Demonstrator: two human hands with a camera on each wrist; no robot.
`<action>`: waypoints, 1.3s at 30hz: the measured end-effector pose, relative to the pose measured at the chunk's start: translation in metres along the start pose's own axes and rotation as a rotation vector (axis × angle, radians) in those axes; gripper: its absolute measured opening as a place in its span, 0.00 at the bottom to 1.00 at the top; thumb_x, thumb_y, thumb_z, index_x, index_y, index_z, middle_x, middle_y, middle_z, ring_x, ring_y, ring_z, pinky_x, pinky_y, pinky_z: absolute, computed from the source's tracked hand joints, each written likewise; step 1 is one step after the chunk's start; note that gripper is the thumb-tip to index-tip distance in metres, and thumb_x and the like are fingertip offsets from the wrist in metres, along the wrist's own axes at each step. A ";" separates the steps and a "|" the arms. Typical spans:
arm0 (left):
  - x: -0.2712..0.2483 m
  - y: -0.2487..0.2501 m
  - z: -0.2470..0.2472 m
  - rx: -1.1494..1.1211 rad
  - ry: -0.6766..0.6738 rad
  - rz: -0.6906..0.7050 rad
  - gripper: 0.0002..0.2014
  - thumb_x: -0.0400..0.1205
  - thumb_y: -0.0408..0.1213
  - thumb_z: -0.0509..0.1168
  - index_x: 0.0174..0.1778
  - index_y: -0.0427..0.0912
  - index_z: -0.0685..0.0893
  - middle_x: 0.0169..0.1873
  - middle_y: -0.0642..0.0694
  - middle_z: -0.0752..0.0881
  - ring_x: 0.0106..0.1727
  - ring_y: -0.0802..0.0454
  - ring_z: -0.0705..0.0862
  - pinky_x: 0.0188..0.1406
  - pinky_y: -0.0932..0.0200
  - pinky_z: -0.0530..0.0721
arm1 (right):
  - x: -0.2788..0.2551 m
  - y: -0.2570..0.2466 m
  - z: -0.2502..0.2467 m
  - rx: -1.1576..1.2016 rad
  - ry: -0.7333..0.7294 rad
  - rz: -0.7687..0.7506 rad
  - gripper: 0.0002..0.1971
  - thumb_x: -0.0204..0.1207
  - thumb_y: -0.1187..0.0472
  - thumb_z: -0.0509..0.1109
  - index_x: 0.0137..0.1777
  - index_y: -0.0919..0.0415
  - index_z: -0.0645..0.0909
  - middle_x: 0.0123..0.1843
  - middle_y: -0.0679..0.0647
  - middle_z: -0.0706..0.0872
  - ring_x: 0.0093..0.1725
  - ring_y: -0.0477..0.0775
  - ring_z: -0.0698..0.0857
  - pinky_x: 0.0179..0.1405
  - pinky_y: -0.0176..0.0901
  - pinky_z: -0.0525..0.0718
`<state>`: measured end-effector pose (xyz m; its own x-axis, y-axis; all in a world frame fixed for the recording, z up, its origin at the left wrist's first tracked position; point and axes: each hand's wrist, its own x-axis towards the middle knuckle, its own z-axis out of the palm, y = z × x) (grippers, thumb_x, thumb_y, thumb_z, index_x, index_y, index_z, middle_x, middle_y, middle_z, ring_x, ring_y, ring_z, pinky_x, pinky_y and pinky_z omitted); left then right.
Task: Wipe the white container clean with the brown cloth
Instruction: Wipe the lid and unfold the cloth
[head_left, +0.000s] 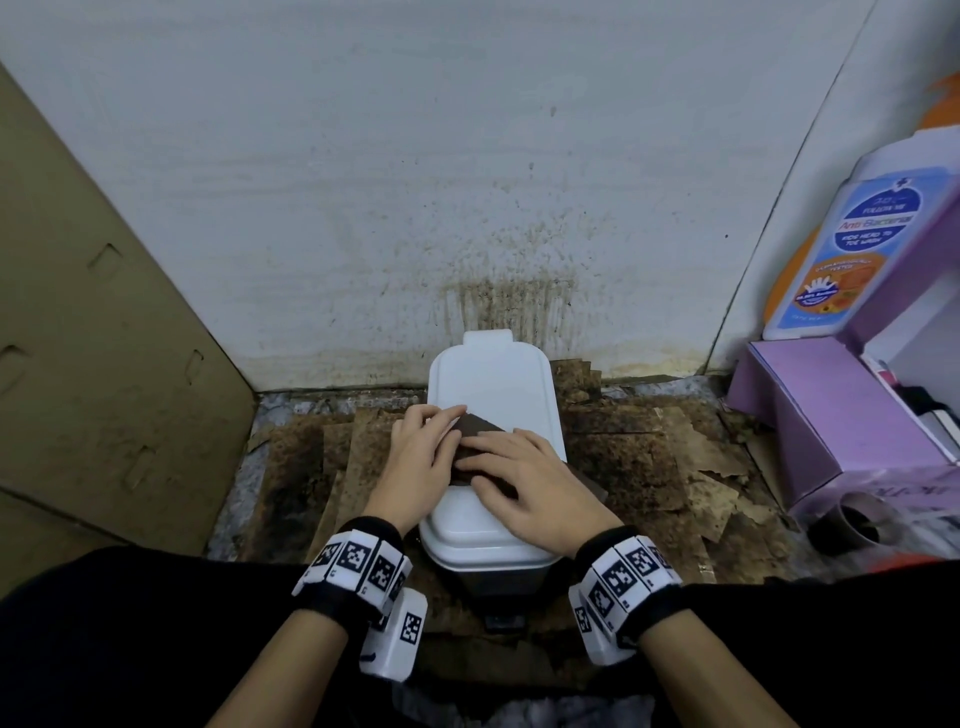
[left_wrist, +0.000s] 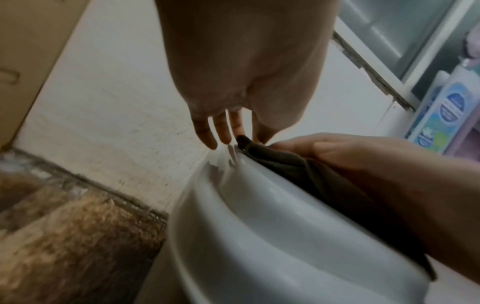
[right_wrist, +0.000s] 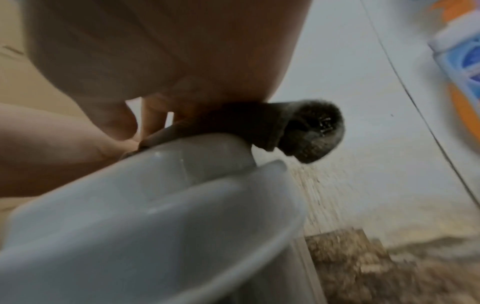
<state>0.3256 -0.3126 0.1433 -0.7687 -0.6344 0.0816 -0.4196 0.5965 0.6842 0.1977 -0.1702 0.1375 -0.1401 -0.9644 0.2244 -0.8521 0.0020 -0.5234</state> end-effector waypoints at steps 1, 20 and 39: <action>0.001 -0.001 -0.001 0.017 -0.024 0.010 0.19 0.92 0.39 0.58 0.80 0.50 0.78 0.64 0.49 0.73 0.68 0.52 0.67 0.67 0.67 0.61 | -0.001 0.000 -0.001 0.041 0.016 0.017 0.19 0.88 0.48 0.57 0.74 0.46 0.81 0.79 0.38 0.76 0.83 0.37 0.65 0.86 0.45 0.53; 0.002 0.028 -0.002 -0.176 0.061 0.204 0.02 0.91 0.38 0.60 0.55 0.50 0.73 0.42 0.53 0.78 0.40 0.58 0.78 0.41 0.59 0.74 | -0.015 0.013 -0.014 0.152 0.254 0.391 0.13 0.80 0.43 0.70 0.61 0.44 0.81 0.55 0.36 0.82 0.59 0.43 0.74 0.65 0.46 0.67; 0.015 0.092 0.002 -0.448 0.220 0.053 0.02 0.91 0.43 0.60 0.58 0.53 0.73 0.44 0.45 0.86 0.42 0.47 0.84 0.37 0.47 0.81 | -0.076 0.040 -0.108 0.736 0.347 0.551 0.08 0.81 0.62 0.75 0.57 0.62 0.86 0.54 0.54 0.94 0.55 0.49 0.92 0.53 0.36 0.86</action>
<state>0.2743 -0.2664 0.2064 -0.6430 -0.7265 0.2423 -0.0974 0.3914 0.9151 0.1197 -0.0684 0.1880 -0.6645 -0.7463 -0.0370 -0.1128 0.1491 -0.9824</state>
